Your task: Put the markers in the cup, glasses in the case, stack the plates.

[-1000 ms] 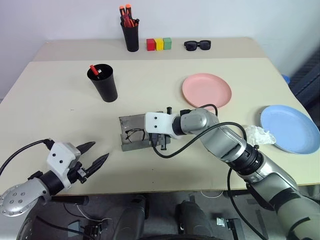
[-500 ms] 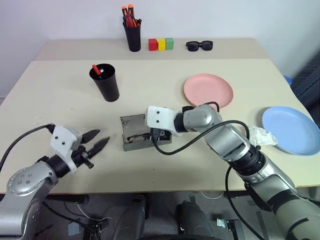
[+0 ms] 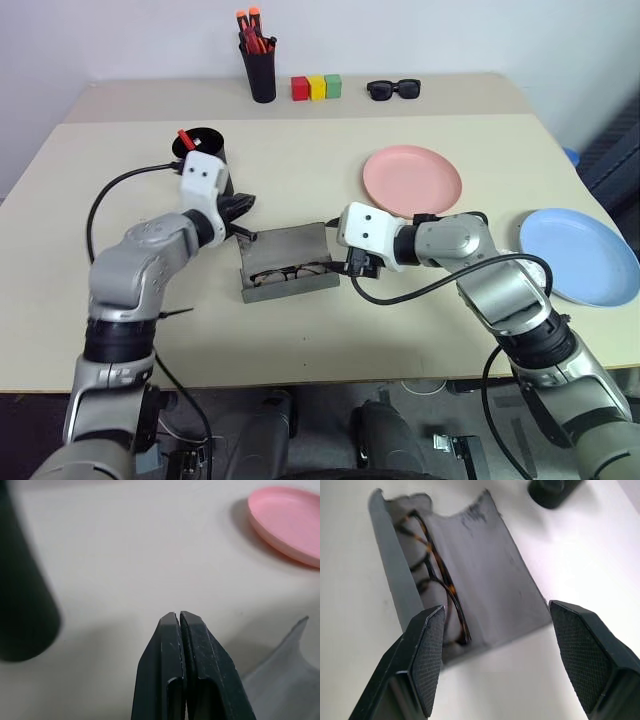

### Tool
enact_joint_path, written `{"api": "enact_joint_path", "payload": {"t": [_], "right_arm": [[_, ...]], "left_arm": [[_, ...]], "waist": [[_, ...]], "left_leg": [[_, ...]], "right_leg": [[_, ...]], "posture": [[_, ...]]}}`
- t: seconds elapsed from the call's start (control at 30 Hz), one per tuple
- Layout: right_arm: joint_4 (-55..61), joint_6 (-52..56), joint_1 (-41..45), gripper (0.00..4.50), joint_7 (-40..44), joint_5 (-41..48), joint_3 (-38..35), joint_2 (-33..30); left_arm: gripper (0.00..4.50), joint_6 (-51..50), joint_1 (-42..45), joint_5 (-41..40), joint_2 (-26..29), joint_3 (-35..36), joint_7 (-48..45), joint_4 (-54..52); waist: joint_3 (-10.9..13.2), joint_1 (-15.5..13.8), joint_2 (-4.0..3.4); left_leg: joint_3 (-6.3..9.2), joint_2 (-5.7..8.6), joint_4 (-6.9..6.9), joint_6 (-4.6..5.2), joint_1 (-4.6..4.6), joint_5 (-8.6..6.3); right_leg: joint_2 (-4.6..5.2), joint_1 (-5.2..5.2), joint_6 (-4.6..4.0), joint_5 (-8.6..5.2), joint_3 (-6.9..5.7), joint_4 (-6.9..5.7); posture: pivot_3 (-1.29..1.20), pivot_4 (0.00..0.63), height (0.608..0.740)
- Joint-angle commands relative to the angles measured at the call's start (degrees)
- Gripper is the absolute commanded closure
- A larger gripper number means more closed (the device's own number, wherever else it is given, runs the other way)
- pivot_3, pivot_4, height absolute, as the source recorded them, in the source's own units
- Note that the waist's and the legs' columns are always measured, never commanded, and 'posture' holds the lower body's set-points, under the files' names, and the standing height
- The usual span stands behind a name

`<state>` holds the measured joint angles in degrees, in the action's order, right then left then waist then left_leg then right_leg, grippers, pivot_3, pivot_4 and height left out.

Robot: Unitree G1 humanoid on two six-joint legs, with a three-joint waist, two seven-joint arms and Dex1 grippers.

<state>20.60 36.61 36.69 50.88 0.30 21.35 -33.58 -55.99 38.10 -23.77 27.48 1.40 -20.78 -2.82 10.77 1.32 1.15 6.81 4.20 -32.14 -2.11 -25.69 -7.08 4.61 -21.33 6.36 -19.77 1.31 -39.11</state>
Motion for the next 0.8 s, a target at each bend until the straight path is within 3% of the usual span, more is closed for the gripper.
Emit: {"api": "enact_joint_path", "payload": {"t": [0.03, 0.2, 0.33, 0.63, 0.8], "right_arm": [[6.03, -2.72, -2.91, 1.15, -0.07, 2.35, -5.47, -1.82], [7.58, -4.48, -7.27, 1.15, -0.27, 4.82, -10.16, -3.60], [6.40, -5.41, -8.41, 1.15, -1.20, 5.32, -11.67, -3.94], [1.39, -1.41, -7.73, 1.15, -4.32, 10.42, -14.86, -0.08], [-2.54, -1.24, -6.58, 1.15, -5.94, 11.70, -15.79, 1.36]], "left_arm": [[4.46, -5.51, 4.80, 0.42, -0.10, -2.17, -1.68, 5.05], [4.46, -8.16, 8.16, 1.71, 0.64, -6.40, -5.47, 10.82], [4.46, -7.28, 7.24, 2.67, 2.24, -9.14, -9.05, 9.52], [4.46, 8.62, -4.94, 5.14, 11.25, -11.93, -18.94, -8.70], [4.46, 11.79, -12.01, 5.46, 13.35, -11.94, -20.75, -16.91]], "waist": [[0.00, -0.27, 0.01], [0.01, -0.45, 0.02], [0.01, -0.21, 0.02], [0.01, -0.43, 0.01], [0.02, -0.48, 0.00]], "left_leg": [[0.01, 0.00, 0.00, 0.00, -0.01, 0.00], [0.01, 0.04, -0.06, 0.00, -0.03, 0.00], [0.01, 0.01, -0.03, -0.02, -0.01, 0.01], [-0.02, 0.00, 0.00, -0.03, -0.02, 0.02], [-0.01, 0.00, 0.01, -0.02, -0.02, 0.01]], "right_leg": [[0.00, 0.00, 0.00, 0.00, -0.01, 0.00], [0.04, 0.05, 0.01, 0.00, -0.03, 0.01], [0.03, 0.02, 0.00, -0.01, -0.01, 0.00], [0.14, 0.00, -0.02, -0.01, 0.08, 0.02], [0.18, 0.01, -0.04, -0.02, 0.08, 0.03]], "posture": [[0.00, 0.150, 0.734], [0.00, 0.150, 0.734], [0.00, 0.150, 0.734], [0.00, 0.150, 0.734], [0.00, 0.150, 0.734]]}}
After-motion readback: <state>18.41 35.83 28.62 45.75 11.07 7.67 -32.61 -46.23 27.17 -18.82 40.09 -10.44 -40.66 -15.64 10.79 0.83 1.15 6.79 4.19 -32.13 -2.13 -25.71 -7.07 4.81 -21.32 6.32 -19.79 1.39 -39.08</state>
